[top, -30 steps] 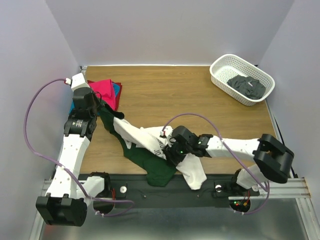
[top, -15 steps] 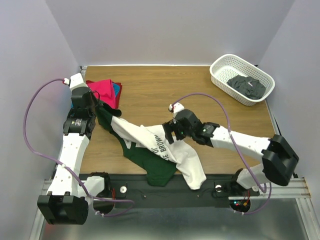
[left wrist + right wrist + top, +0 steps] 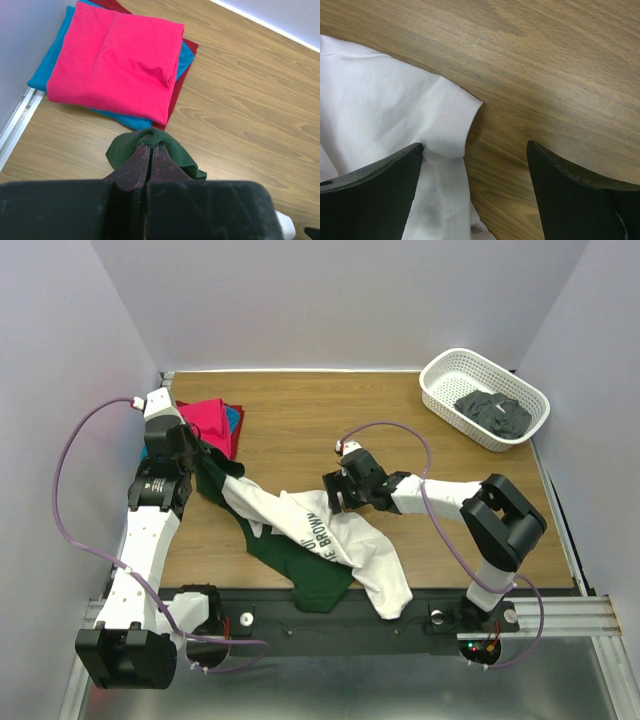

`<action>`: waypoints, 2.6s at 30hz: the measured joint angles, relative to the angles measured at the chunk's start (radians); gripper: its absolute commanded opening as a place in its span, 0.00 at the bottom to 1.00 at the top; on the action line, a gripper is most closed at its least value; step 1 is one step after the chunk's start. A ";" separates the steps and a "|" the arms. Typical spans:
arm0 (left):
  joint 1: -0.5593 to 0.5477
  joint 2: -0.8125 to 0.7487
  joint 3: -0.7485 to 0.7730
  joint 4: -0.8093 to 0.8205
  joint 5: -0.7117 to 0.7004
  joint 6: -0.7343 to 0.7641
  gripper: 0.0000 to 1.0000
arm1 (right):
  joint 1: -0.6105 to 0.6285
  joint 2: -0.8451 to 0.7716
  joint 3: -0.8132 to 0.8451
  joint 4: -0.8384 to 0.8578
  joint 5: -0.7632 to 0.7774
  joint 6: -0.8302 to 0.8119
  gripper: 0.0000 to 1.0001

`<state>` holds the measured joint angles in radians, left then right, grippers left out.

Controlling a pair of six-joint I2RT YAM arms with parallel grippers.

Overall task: Fold and stack the t-shirts
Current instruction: Flatten the tshirt out

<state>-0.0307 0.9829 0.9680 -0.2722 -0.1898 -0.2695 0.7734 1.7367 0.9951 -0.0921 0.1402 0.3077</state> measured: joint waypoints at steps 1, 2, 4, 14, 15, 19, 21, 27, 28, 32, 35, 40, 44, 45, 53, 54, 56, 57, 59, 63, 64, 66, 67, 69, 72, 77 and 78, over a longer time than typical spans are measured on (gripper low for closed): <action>0.000 0.000 0.000 0.000 0.003 0.000 0.00 | 0.000 0.005 0.000 0.004 -0.008 0.004 0.89; 0.000 0.000 0.000 0.000 0.007 0.000 0.00 | 0.000 0.007 0.000 0.008 -0.014 0.008 0.88; 0.000 0.000 0.000 0.000 0.011 0.000 0.00 | 0.000 0.012 0.001 0.019 -0.031 0.015 0.86; 0.000 0.000 -0.006 0.004 0.019 0.000 0.00 | -0.004 0.058 0.007 0.101 -0.123 0.046 0.49; 0.000 0.000 -0.006 0.005 0.020 0.000 0.00 | -0.006 0.063 0.008 0.106 -0.133 0.047 0.26; 0.000 0.000 -0.006 0.006 0.023 0.000 0.00 | -0.016 0.078 0.016 0.114 -0.176 0.052 0.00; 0.000 0.000 -0.006 0.006 0.024 0.000 0.00 | -0.029 0.079 0.023 0.117 -0.203 0.052 0.00; 0.000 -0.002 -0.006 0.006 0.020 0.000 0.00 | -0.133 -0.011 0.010 0.116 -0.214 0.031 0.00; 0.000 -0.003 -0.006 0.006 0.019 0.000 0.00 | -0.149 -0.051 0.000 0.114 -0.207 0.026 0.00; 0.000 -0.012 -0.006 0.007 0.018 0.000 0.00 | -0.198 -0.293 -0.043 0.103 -0.117 -0.022 0.00; 0.000 -0.014 -0.007 0.008 0.021 0.000 0.00 | -0.196 -0.414 -0.072 0.108 -0.058 -0.047 0.00; 0.000 -0.008 -0.011 0.012 0.041 0.004 0.00 | -0.190 -0.460 -0.176 0.088 0.034 -0.053 0.00; 0.000 0.027 -0.011 0.013 0.070 0.008 0.00 | -0.190 -0.384 -0.248 0.048 0.048 -0.039 0.00; 0.000 0.038 -0.011 0.013 0.075 0.010 0.00 | -0.190 -0.365 -0.269 0.036 0.048 -0.030 0.00; 0.000 0.061 -0.011 0.010 0.085 0.011 0.00 | -0.190 -0.321 -0.308 -0.005 0.009 0.013 0.50; 0.000 0.061 -0.011 0.010 0.085 0.011 0.00 | -0.190 -0.320 -0.305 -0.006 0.008 0.022 0.61; 0.000 0.061 -0.011 0.010 0.085 0.011 0.00 | -0.190 -0.309 -0.290 -0.008 0.001 0.022 0.81; 0.000 0.061 -0.011 0.010 0.085 0.011 0.00 | -0.190 -0.298 -0.277 -0.008 -0.001 0.025 0.84; 0.000 0.061 -0.011 0.010 0.085 0.011 0.00 | -0.190 -0.278 -0.250 -0.008 -0.002 0.029 0.89; 0.000 0.061 -0.011 0.010 0.086 0.011 0.00 | -0.198 -0.259 -0.202 -0.009 -0.001 0.029 0.89; 0.000 0.061 -0.011 0.010 0.086 0.011 0.00 | -0.203 -0.256 -0.189 -0.007 -0.001 0.029 0.89; 0.000 0.061 -0.011 0.010 0.089 0.011 0.00 | -0.216 -0.250 -0.170 -0.002 0.000 0.029 0.89; 0.000 0.061 -0.011 0.010 0.090 0.011 0.00 | -0.223 -0.245 -0.163 0.002 -0.001 0.030 0.89; 0.000 0.061 -0.011 0.010 0.093 0.011 0.00 | -0.237 -0.226 -0.148 0.010 -0.001 0.029 0.88; 0.000 0.061 -0.011 0.010 0.097 0.011 0.00 | -0.256 -0.171 -0.135 0.033 -0.001 0.029 0.87; 0.000 0.061 -0.011 0.010 0.104 0.012 0.00 | -0.265 -0.093 -0.135 0.055 -0.002 0.029 0.82; 0.000 0.061 -0.011 0.010 0.105 0.013 0.00 | -0.265 -0.086 -0.135 0.057 -0.005 0.029 0.81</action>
<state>-0.0303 1.0439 0.9573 -0.2623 -0.0845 -0.2562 0.5087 1.6505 0.8604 -0.0349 0.1356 0.3363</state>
